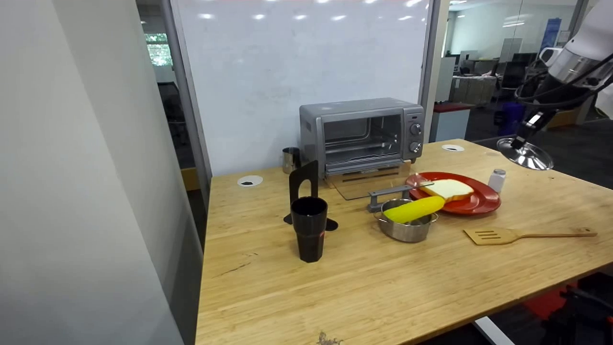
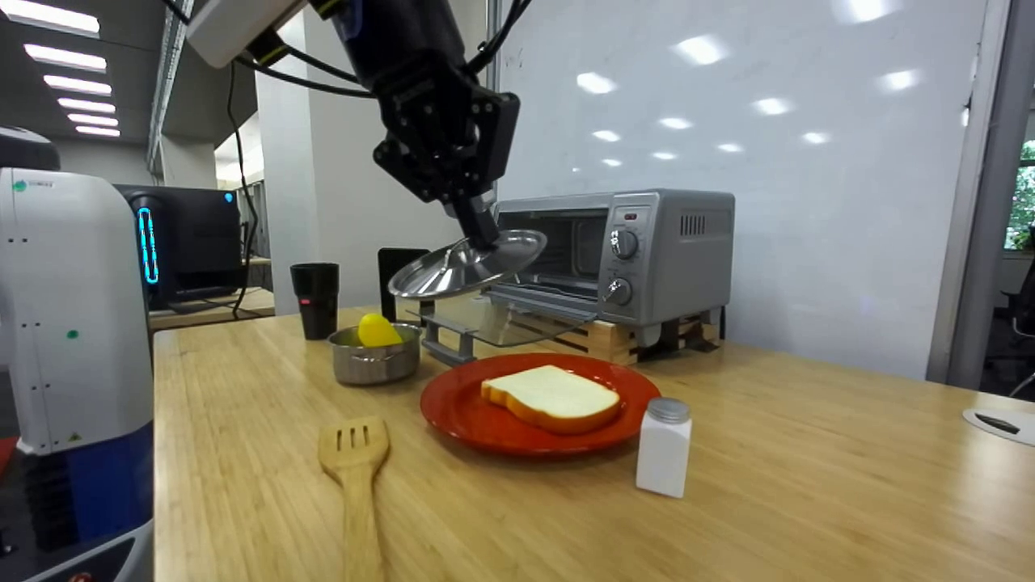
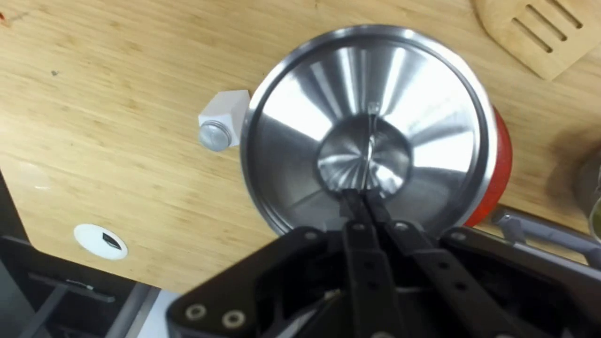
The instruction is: Remove the lid from the pot
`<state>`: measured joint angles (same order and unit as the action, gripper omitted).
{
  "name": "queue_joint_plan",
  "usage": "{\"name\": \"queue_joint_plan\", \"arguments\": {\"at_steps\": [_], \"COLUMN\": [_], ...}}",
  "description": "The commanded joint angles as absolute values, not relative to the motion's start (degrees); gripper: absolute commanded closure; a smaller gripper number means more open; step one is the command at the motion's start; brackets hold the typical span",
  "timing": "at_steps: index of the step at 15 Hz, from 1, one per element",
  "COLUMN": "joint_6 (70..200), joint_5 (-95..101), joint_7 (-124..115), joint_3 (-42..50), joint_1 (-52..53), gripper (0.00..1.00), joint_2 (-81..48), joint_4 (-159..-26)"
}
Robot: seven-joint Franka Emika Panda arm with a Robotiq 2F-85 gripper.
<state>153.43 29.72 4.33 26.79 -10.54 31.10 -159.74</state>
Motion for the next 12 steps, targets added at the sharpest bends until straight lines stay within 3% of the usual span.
{"name": "queue_joint_plan", "arguments": {"at_steps": [1, 12], "joint_6": [159.0, 163.5], "joint_5": [27.2, 11.0], "joint_7": [3.5, 1.5], "joint_3": [33.2, 47.7], "joint_1": [-8.7, 2.8], "gripper": [0.99, 0.99], "joint_2": [26.5, 16.6], "joint_4": [-159.8, -159.8]}}
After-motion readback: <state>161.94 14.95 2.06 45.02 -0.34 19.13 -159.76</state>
